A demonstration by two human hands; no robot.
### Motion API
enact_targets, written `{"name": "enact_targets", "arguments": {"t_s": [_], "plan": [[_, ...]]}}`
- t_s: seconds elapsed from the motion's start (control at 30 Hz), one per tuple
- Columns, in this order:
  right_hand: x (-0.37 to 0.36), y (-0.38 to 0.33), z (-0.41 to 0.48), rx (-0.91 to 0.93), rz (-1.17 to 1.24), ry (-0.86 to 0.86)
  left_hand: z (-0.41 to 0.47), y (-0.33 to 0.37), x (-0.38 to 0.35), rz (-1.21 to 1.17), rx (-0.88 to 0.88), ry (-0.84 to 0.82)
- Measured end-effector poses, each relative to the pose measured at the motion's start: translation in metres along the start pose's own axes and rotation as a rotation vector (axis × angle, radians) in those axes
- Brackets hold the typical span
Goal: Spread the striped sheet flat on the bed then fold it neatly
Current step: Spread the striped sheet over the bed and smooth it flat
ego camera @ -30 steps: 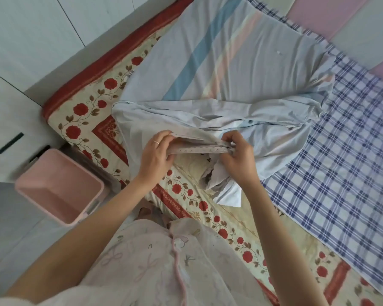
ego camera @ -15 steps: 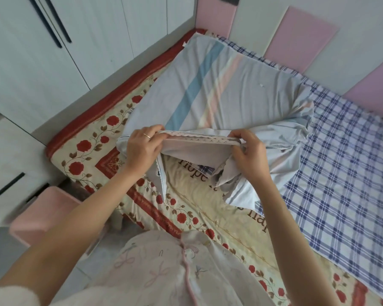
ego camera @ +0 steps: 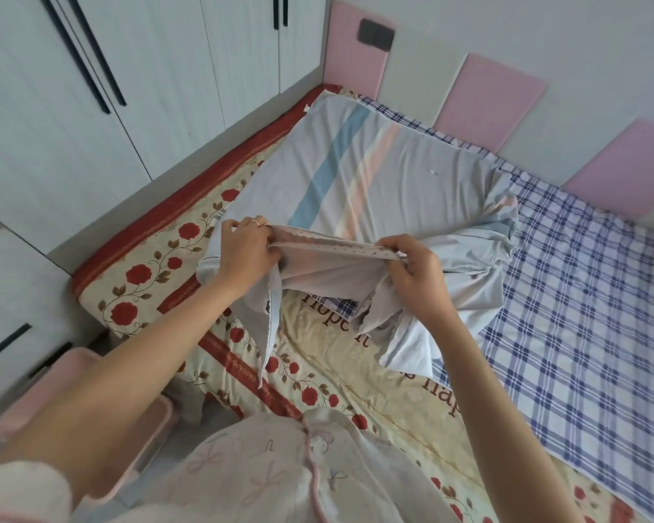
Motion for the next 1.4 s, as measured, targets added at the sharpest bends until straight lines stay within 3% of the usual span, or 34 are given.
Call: {"name": "enact_targets", "arguments": {"t_s": [0.27,0.43,0.5,0.67,0.83,1.0,1.17,1.3,1.4], "plan": [[0.029,0.024,0.003,-0.187,0.155,0.210,-0.018,-0.010,0.016,-0.142,-0.048,0.138],[0.038,0.021,0.006,-0.199,0.175,0.286,-0.011,-0.052,-0.016,-0.051,0.059,-0.093],[0.037,0.022,0.006,-0.207,0.184,0.327,-0.011,-0.057,-0.018,-0.085,0.049,-0.107],[0.045,0.037,0.009,-0.296,0.223,0.446,-0.017,-0.058,0.004,-0.192,-0.053,0.051],[0.052,0.054,0.009,-0.388,0.230,0.516,-0.020,-0.048,0.011,-0.286,-0.219,0.067],[0.058,0.072,0.004,-0.477,0.232,0.587,-0.024,-0.024,0.020,-0.252,-0.420,0.055],[0.061,0.085,-0.006,-0.518,0.240,0.630,-0.043,-0.010,0.029,-0.161,-0.677,0.222],[0.062,0.098,-0.017,-0.569,0.253,0.633,-0.044,-0.004,0.042,-0.121,-0.717,0.383],[0.060,0.103,-0.022,-0.590,0.275,0.621,-0.031,-0.001,0.047,-0.138,-0.652,0.363]]}}
Point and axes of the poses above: each hand's wrist, its own z-axis towards the middle knuckle, its own x-axis out of the back of the hand, y = z × x, the point moved 10 cm from there along z, towards the middle knuckle, and after that the axes turned 2 degrees about y, right-handed, at the moved point
